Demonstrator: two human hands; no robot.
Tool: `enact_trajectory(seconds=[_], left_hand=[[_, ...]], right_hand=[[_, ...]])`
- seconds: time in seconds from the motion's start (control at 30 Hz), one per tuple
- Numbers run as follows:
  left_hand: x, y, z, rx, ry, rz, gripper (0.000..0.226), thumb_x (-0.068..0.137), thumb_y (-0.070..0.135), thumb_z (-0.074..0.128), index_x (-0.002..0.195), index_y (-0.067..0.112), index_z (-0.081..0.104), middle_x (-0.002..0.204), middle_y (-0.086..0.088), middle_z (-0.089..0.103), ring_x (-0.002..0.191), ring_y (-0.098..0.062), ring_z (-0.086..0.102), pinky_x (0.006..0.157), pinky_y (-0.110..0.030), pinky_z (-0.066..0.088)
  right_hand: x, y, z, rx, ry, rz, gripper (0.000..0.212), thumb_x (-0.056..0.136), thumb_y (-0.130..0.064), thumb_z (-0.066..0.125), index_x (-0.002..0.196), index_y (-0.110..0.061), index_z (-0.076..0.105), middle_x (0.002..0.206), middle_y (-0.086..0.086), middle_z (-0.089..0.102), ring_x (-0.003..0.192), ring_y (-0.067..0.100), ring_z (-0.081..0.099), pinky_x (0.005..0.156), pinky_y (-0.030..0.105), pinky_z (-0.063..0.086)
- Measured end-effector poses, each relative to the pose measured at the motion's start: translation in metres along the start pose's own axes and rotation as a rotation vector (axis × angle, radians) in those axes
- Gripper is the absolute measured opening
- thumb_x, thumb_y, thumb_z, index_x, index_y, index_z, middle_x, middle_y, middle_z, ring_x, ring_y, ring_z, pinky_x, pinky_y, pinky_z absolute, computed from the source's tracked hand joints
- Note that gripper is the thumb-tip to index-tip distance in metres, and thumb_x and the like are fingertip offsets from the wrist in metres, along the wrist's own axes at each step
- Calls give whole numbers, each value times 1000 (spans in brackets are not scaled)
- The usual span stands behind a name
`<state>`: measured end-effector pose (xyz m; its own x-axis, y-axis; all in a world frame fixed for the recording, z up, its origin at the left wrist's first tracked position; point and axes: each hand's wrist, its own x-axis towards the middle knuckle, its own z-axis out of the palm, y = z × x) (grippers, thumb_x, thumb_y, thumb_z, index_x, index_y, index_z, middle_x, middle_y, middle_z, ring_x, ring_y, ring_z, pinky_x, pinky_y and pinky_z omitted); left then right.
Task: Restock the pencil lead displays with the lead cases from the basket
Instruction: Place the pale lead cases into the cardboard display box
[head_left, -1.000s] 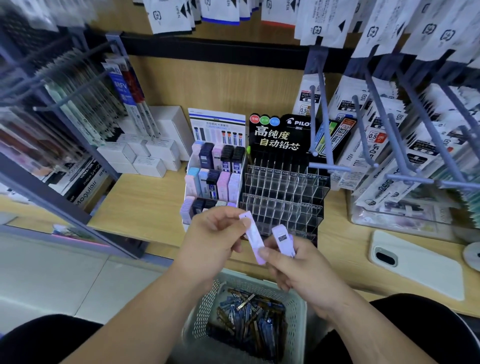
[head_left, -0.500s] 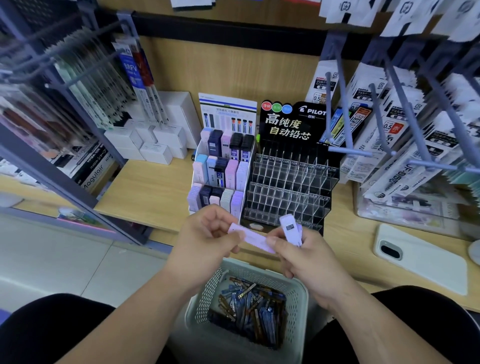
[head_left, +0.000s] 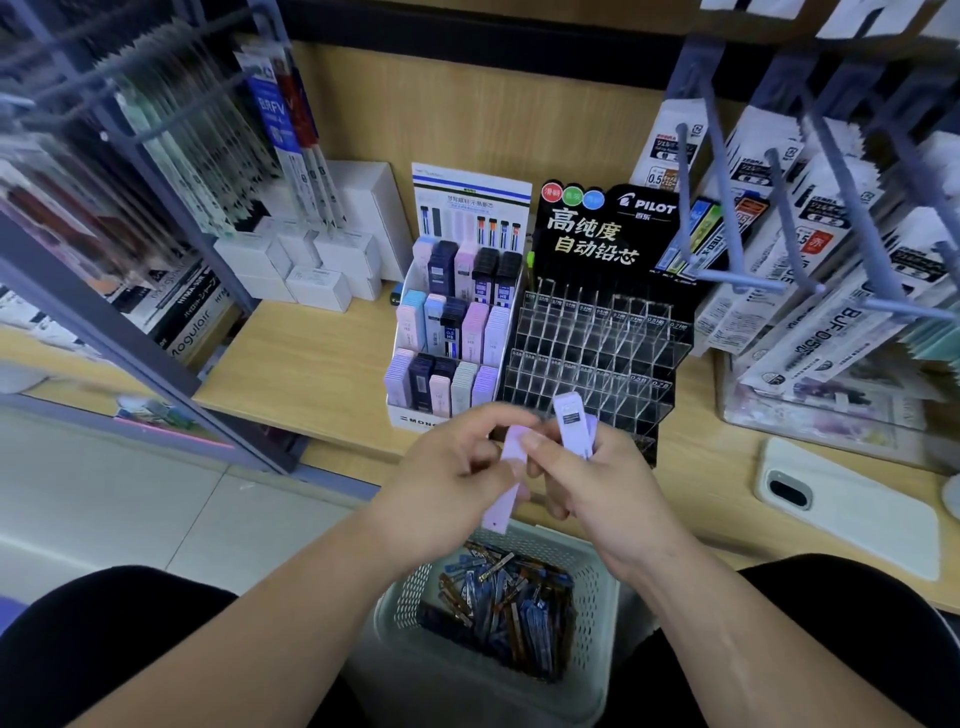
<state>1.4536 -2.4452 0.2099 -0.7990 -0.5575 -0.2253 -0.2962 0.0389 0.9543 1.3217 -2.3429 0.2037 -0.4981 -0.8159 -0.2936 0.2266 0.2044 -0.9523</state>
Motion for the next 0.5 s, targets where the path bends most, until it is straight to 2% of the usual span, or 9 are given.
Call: enact_trajectory(seconds=[0.07, 0.13, 0.2, 0.27, 0.33, 0.43, 0.5], left_hand=[[2, 2, -4, 56, -4, 21, 29, 99, 17, 57, 109, 44, 59, 64, -3, 66, 60, -37, 48, 62, -41, 45], [7, -2, -13, 44, 30, 7, 24, 97, 27, 56, 112, 46, 54, 82, -24, 68, 74, -47, 60, 76, -58, 54], [12, -6, -23, 28, 68, -7, 27, 95, 30, 57, 116, 45, 52, 86, -32, 65, 82, -49, 63, 84, -66, 50], [17, -9, -30, 3, 95, -6, 23, 98, 23, 57, 115, 38, 51, 84, -21, 72, 81, -42, 68, 86, -65, 50], [23, -9, -36, -29, 122, 1, 19, 99, 15, 56, 111, 30, 52, 86, -9, 77, 82, -44, 67, 81, -62, 54], [31, -5, -44, -60, 222, 27, 16, 97, 6, 60, 101, 21, 58, 85, -7, 75, 83, -35, 67, 68, -43, 57], [37, 0, -50, -68, 306, 55, 16, 94, 3, 64, 93, 19, 63, 81, -7, 69, 75, -30, 64, 65, -38, 57]], right_hand=[[2, 1, 2, -12, 3, 4, 11, 95, -15, 68, 87, -7, 66, 65, 2, 60, 46, 8, 49, 49, 30, 39], [4, 3, -1, 0, 20, 16, 9, 95, -17, 68, 90, -9, 68, 69, 4, 60, 45, 6, 48, 50, 31, 38], [7, 4, -5, 39, 46, 39, 8, 95, -19, 68, 93, -11, 70, 73, 7, 58, 45, 6, 44, 51, 32, 37], [8, 6, -8, 78, 70, 59, 8, 95, -19, 67, 96, -11, 70, 74, 6, 57, 45, 3, 44, 50, 30, 37], [9, 7, -11, 93, 88, 69, 8, 96, -19, 67, 97, -11, 70, 74, 5, 56, 46, 1, 45, 50, 29, 37], [9, 9, -12, 94, 94, 69, 7, 96, -19, 66, 94, -13, 69, 73, 5, 55, 45, 2, 44, 50, 30, 36], [10, 9, -13, 98, 95, 71, 7, 97, -19, 66, 93, -13, 68, 72, 5, 55, 45, 3, 43, 50, 30, 36]])
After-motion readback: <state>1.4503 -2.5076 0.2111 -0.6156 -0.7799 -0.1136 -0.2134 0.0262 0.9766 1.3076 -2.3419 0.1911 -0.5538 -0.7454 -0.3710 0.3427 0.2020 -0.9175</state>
